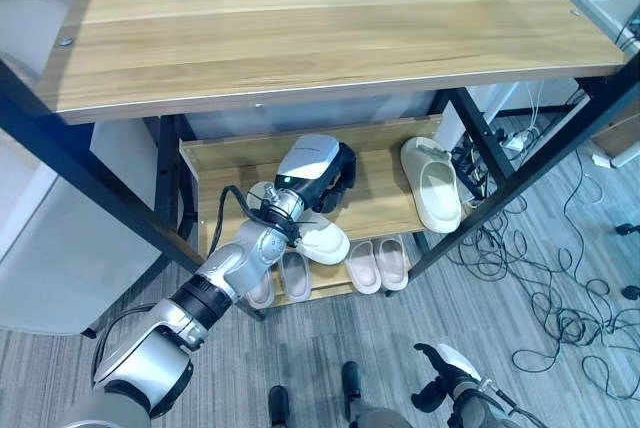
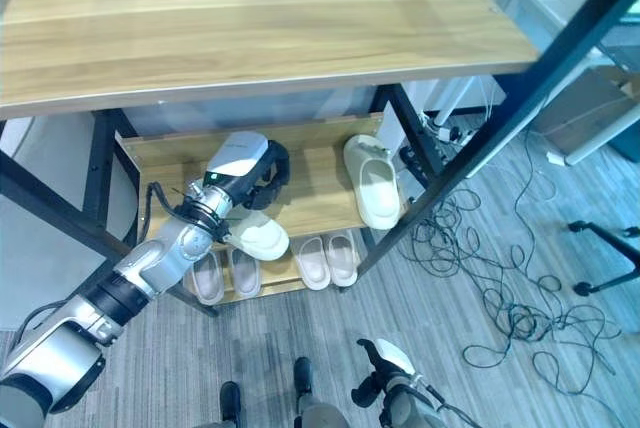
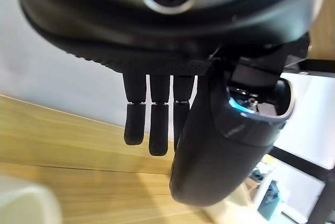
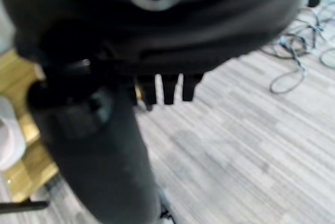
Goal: Arrange the slippers neatly on the shoe rack.
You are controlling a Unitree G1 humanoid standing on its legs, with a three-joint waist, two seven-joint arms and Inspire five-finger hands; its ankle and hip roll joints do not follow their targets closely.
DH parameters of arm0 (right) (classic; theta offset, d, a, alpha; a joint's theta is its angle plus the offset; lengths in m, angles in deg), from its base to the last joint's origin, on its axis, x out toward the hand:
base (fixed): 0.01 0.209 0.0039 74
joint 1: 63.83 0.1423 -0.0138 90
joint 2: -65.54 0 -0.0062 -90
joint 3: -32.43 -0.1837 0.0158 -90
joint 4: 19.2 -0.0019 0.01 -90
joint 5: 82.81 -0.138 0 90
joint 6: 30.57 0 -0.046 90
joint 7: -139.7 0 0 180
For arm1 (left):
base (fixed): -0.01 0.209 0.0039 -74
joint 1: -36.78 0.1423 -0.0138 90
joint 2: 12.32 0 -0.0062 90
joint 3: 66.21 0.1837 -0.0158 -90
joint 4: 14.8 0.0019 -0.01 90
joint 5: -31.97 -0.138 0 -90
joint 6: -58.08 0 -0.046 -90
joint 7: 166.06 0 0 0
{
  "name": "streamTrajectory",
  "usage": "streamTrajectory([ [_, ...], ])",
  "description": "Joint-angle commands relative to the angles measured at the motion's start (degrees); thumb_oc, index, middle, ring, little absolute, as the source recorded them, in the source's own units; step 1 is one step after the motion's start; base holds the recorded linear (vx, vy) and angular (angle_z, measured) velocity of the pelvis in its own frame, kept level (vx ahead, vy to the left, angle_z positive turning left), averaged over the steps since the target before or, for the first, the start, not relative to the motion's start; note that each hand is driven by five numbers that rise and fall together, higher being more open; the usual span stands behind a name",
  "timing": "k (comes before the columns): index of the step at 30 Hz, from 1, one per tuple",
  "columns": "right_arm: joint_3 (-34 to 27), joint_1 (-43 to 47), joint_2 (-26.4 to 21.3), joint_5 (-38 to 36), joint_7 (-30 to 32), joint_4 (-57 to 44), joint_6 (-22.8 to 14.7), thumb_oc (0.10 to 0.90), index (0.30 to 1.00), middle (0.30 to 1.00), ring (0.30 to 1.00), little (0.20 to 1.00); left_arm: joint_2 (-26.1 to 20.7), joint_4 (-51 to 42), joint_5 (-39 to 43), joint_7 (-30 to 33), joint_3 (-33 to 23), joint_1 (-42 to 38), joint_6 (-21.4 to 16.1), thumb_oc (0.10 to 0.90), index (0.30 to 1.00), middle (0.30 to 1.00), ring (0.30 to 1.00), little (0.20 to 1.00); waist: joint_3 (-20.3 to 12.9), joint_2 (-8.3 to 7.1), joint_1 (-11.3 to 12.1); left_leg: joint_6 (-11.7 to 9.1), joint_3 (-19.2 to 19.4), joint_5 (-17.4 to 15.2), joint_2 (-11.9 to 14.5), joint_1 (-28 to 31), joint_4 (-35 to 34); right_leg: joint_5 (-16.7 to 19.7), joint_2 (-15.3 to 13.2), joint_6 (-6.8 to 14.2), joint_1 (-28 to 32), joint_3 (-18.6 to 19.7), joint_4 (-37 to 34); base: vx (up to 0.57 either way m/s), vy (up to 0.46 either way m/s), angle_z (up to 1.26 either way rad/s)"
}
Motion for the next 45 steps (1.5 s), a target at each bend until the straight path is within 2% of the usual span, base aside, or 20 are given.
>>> streamTrajectory([
  [1,-1.4,-0.8,-5.6,-1.8,2.6,-1.9,-0.6,0.8,0.9,0.9,0.9,0.9,2.9,1.7,2.2,7.2,-0.9,-13.8,-3.7,0.4,0.3,0.3,0.3,0.3,-3.0,1.23,-0.7,-1.7,0.5,-5.0,1.1,-0.8,0.1,-6.7,-2.3,6.1,0.7,0.2,0.4,0.04,-0.008,-0.27],
  [8,-1.7,-0.7,-5.3,-2.4,2.9,0.6,-0.2,0.8,0.9,0.9,0.9,0.9,1.1,1.5,3.3,8.2,-2.3,-13.6,-3.3,0.402,0.302,0.302,0.302,0.302,-3.1,2.24,-1.0,-1.9,1.9,-5.2,1.3,-0.2,0.1,-6.8,-1.9,6.1,0.3,1.3,0.4,0.03,-0.006,-0.2],
  [9,-1.6,-0.7,-5.2,-2.4,2.9,0.6,-0.3,0.8,0.9,0.9,0.9,0.9,1.1,1.5,3.3,8.2,-2.3,-13.5,-3.3,0.703,0.754,0.754,0.754,0.754,-3.1,2.24,-1.1,-1.9,1.9,-5.2,1.3,-0.2,0.1,-6.8,-1.9,6.1,0.4,1.3,0.4,0.01,-0.009,-0.11],
  [10,-1.8,-0.9,-5.1,-2.6,3.0,0.9,-0.3,0.8,0.9,0.9,0.9,0.9,0.9,1.4,3.2,8.2,-2.5,-13.2,-3.1,0.8,0.9,0.9,0.9,0.9,-3.0,2.22,-0.9,-1.9,1.8,-5.2,1.3,-0.1,0.1,-6.9,-1.9,6.1,0.5,1.1,0.4,0.0,-0.023,-0.07],
  [14,-2.3,-1.6,-3.8,-2.8,3.2,1.6,-0.5,0.8,0.9,0.9,0.9,0.9,0.5,-1.3,2.2,8.4,-5.4,-8.7,-2.9,0.8,0.9,0.9,0.9,0.9,-2.8,1.85,0.0,-2.0,0.6,-5.1,1.2,0.1,0.1,-7.5,-2.1,5.7,1.5,0.0,0.4,0.0,-0.036,0.02],
  [18,-3.2,-2.6,-2.2,-2.7,3.4,1.4,-0.6,0.8,0.9,0.9,0.9,0.9,-0.1,-6.6,1.3,9.0,-10.7,0.3,-2.4,0.8,0.9,0.9,0.9,0.9,-2.7,1.02,1.5,-2.0,-1.0,-5.1,1.1,0.5,0.1,-8.2,-2.1,5.2,3.0,-1.4,0.4,-0.01,-0.049,0.12],
  [20,-3.3,-2.7,-2.1,-2.7,3.3,1.2,-0.6,0.8,0.9,0.9,0.9,0.9,-0.1,-7.5,1.2,9.1,-11.5,2.0,-2.4,0.8,0.9,0.9,0.9,0.9,-2.7,0.89,1.7,-2.0,-1.2,-5.1,1.1,0.5,0.1,-8.3,-2.1,5.2,3.2,-1.6,0.4,-0.01,-0.028,0.24],
  [29,-4.6,-3.2,-1.6,-1.6,2.8,-0.8,-0.5,0.8,0.9,0.9,0.9,0.9,0.4,-13.5,2.2,9.7,-20.6,18.8,-2.0,0.8,0.9,0.9,0.9,0.9,-2.7,-0.12,4.0,-2.2,-2.9,-4.8,1.3,1.2,0.1,-9.1,-1.7,4.3,5.2,-3.1,0.4,-0.01,-0.031,0.17],
  [45,-4.9,-3.5,-2.4,-1.2,3.4,-0.9,0.0,0.8,0.9,0.9,0.9,0.9,2.2,-8.6,1.9,10.6,-20.8,23.1,-0.2,0.8,0.9,0.9,0.9,0.9,-2.1,-0.76,4.0,-2.6,-3.4,-3.6,2.1,-1.1,0.1,-8.8,-1.3,4.1,3.2,-3.6,0.4,0.0,-0.007,0.03],
])
